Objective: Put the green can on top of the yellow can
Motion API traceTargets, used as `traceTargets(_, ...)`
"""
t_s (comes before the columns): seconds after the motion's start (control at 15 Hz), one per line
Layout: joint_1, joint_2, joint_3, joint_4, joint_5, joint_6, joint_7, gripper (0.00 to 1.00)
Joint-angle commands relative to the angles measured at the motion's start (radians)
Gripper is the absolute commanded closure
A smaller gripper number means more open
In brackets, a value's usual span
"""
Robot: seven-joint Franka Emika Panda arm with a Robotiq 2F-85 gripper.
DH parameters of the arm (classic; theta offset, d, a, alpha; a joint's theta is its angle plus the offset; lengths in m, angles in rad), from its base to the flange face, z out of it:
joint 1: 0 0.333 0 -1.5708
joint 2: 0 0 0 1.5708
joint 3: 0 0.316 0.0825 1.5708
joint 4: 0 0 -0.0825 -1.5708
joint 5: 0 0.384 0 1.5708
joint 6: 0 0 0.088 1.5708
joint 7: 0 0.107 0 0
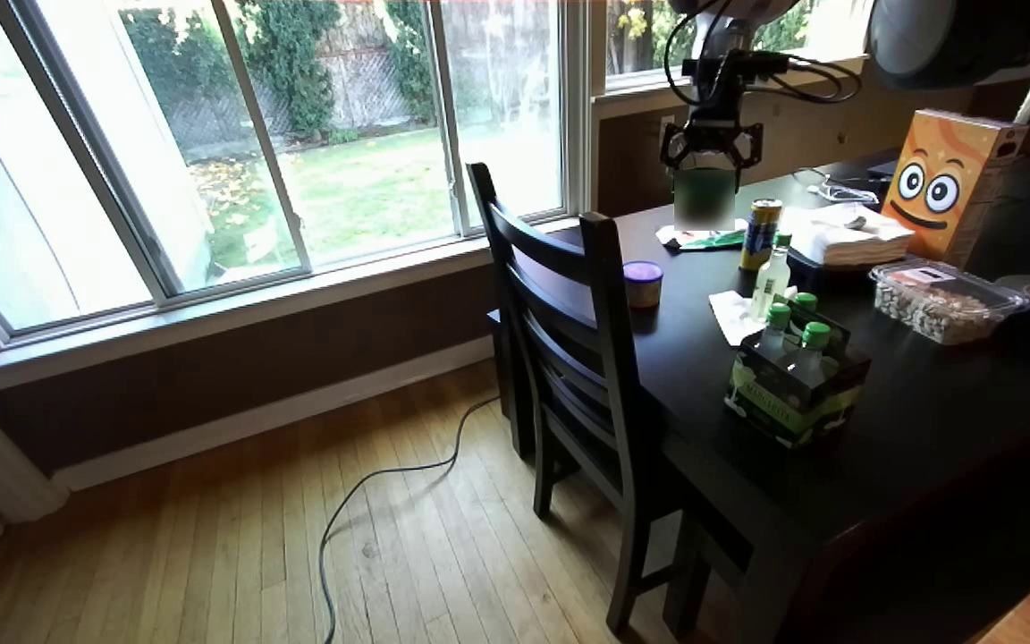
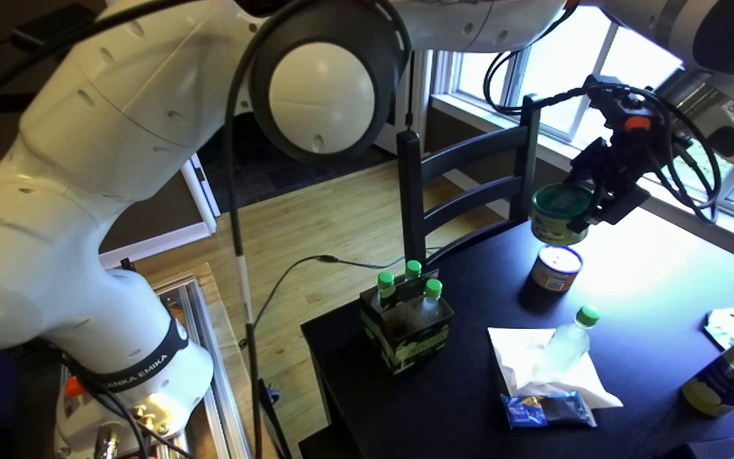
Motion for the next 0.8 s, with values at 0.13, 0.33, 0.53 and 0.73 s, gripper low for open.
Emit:
traceTargets(0.13, -0.023, 0.162, 0.05, 0.24, 0.015, -0.14, -0.01, 0.3)
traceTargets(0.33, -0.035, 0.183, 0.089, 0.243, 0.013, -0.125, 0.011, 0.3)
traceTargets(0.53, -0.048, 0.217, 0.114, 0.273, 0.028, -0.119, 0.04, 0.3)
traceTargets(0.73, -0.065, 0.247, 0.137, 0.304, 0.053, -0.108, 0.102, 0.3)
